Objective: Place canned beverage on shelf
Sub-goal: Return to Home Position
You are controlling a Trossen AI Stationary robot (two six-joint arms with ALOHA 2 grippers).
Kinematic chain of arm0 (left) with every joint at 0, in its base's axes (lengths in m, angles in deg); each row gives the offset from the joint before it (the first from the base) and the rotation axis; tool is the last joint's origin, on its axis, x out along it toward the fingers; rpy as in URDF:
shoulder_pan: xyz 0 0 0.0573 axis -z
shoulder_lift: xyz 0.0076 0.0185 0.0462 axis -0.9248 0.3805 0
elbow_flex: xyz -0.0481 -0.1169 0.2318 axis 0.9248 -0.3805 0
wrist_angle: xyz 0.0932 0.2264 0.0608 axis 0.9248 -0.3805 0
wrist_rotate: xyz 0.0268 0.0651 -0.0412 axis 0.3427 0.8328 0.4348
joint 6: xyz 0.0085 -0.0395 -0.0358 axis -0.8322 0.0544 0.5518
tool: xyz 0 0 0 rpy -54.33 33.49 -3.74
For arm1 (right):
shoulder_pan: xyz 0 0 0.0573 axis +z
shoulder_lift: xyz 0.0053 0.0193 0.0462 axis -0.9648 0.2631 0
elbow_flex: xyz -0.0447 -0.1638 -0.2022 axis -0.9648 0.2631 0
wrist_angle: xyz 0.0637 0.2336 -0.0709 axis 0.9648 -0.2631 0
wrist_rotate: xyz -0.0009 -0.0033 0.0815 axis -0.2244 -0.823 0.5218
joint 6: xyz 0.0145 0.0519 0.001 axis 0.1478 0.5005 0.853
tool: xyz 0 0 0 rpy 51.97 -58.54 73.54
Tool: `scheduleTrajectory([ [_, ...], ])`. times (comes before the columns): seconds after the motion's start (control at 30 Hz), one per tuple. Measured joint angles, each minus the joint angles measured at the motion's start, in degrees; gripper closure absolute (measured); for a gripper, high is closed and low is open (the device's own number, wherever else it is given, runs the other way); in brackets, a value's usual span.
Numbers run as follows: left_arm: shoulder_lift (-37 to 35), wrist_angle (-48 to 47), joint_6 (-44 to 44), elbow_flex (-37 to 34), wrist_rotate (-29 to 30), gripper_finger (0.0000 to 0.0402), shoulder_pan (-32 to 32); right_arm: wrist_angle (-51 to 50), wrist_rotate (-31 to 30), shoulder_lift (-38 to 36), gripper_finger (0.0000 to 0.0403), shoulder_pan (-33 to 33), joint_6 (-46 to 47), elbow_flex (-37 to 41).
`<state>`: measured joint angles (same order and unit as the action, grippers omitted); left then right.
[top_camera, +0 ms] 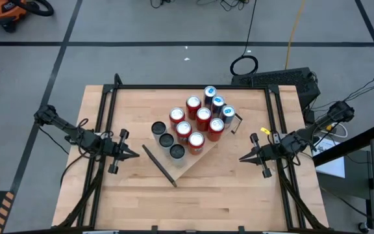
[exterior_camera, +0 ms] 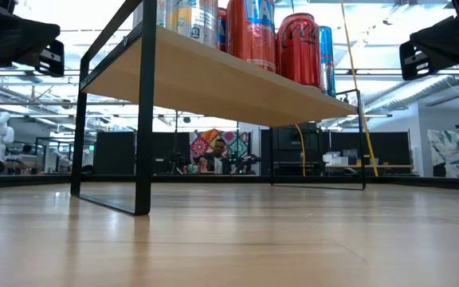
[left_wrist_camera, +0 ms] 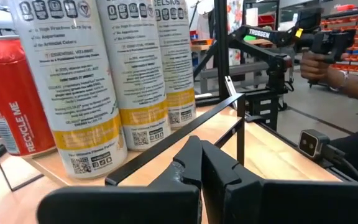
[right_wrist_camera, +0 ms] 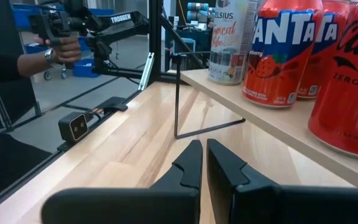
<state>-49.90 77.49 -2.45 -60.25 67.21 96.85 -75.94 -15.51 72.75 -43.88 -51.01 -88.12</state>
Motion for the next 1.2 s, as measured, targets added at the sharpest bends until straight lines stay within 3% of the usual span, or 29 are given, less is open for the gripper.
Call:
scheduleTrajectory([
  [0.3, -0.38, 0.83, -1.6, -0.85, -1.49, 0.0401, -0.07, -0.04, 3.22, 0.0, 0.0403, 0.0, -0.7, 0.0],
  [0.6, -1.18, 0.61, -1.18, -0.9, -6.52, 0.0402, -2.99, 0.29, 3.05, -0.39, 0.0403, -0.02, -0.81, 0.2],
  [0.87, -1.18, -0.34, -0.64, -0.92, -9.18, 0.0401, -5.6, 11.21, 2.87, -0.39, 0.0403, -0.02, -0.62, 6.6],
  [1.2, -1.18, -0.6, 0.31, -0.96, -12.84, 0.0402, -6.03, 9.52, 2.8, -2.9, 0.0403, -0.02, -2.94, 6.95],
])
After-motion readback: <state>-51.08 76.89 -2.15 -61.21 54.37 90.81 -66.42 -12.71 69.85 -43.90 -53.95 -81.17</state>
